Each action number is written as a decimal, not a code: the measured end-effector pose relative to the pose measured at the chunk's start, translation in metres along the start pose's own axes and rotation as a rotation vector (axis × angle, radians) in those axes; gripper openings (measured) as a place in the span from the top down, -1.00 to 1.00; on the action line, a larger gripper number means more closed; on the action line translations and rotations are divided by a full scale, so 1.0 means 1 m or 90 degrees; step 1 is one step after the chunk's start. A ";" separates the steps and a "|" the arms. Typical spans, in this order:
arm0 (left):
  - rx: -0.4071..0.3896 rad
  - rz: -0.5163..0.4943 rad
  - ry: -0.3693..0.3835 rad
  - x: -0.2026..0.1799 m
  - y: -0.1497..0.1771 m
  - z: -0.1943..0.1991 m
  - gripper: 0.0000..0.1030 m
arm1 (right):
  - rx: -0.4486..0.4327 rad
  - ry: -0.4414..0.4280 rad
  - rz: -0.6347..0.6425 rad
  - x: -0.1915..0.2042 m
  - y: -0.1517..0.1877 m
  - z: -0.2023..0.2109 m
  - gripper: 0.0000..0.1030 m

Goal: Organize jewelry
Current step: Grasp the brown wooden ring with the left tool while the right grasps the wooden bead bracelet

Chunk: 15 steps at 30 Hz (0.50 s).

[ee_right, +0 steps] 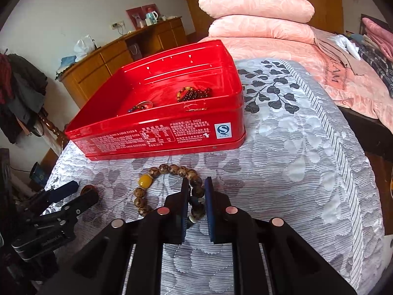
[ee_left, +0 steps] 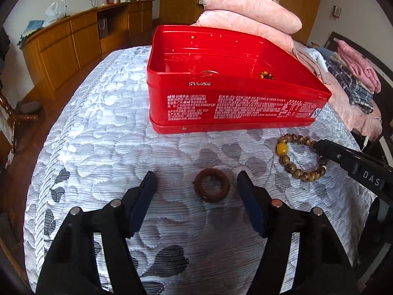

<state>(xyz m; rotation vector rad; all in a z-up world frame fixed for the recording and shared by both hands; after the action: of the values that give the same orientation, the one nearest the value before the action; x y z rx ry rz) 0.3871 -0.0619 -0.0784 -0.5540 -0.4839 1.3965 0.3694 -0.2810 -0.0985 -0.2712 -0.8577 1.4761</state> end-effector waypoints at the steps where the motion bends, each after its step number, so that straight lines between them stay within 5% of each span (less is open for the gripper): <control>1: 0.002 -0.003 -0.004 0.000 0.001 -0.001 -0.28 | 0.001 -0.001 -0.001 0.000 0.000 -0.001 0.75; 4: 0.000 -0.009 -0.016 -0.002 -0.001 -0.001 -0.06 | 0.001 -0.003 0.000 0.001 0.001 -0.001 0.75; 7: -0.001 -0.009 0.000 -0.005 -0.001 0.000 0.43 | 0.000 -0.006 0.000 0.001 0.000 0.000 0.75; 15: -0.029 0.003 0.012 -0.004 -0.004 0.014 0.43 | -0.016 -0.022 0.009 0.010 -0.003 0.011 0.75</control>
<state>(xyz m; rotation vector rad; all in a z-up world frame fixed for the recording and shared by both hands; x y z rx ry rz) 0.3812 -0.0650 -0.0645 -0.6045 -0.5009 1.3872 0.3629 -0.2755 -0.0853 -0.2709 -0.9043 1.4885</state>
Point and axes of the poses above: each gripper's, at about its wrist camera, not at the fingertips, and z roughly against the way its jaws point, x to its left, y to its underside, the point moved 9 cm from there along -z, roughly the way its jaws point, and after that the axes turned 7 degrees about -y, right-handed, at the moved point
